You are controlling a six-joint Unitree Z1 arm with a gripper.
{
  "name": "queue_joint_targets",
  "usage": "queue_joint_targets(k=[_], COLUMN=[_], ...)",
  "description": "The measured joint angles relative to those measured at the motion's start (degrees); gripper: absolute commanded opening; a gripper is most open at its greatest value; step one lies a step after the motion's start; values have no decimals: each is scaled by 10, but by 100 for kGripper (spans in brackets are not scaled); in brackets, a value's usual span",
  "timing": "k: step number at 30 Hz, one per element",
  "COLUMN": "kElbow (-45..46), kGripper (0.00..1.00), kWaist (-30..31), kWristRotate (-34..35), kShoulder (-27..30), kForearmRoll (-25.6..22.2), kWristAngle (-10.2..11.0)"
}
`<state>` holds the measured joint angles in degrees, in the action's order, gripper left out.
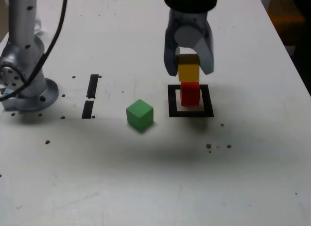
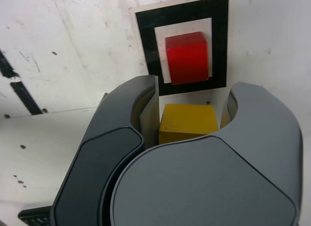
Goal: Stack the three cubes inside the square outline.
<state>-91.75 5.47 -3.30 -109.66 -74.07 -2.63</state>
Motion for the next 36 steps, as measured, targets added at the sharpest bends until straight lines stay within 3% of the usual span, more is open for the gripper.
queue_joint_targets(k=[8, 20, 36], kElbow=[17, 57, 65], kGripper=[16, 30, 36], kWaist=[-2, -6, -12], kWristRotate=[-4, -7, -7], kShoulder=[-10, -10, -10], kForearmRoll=[31, 70, 89], kWristAngle=[25, 32, 52])
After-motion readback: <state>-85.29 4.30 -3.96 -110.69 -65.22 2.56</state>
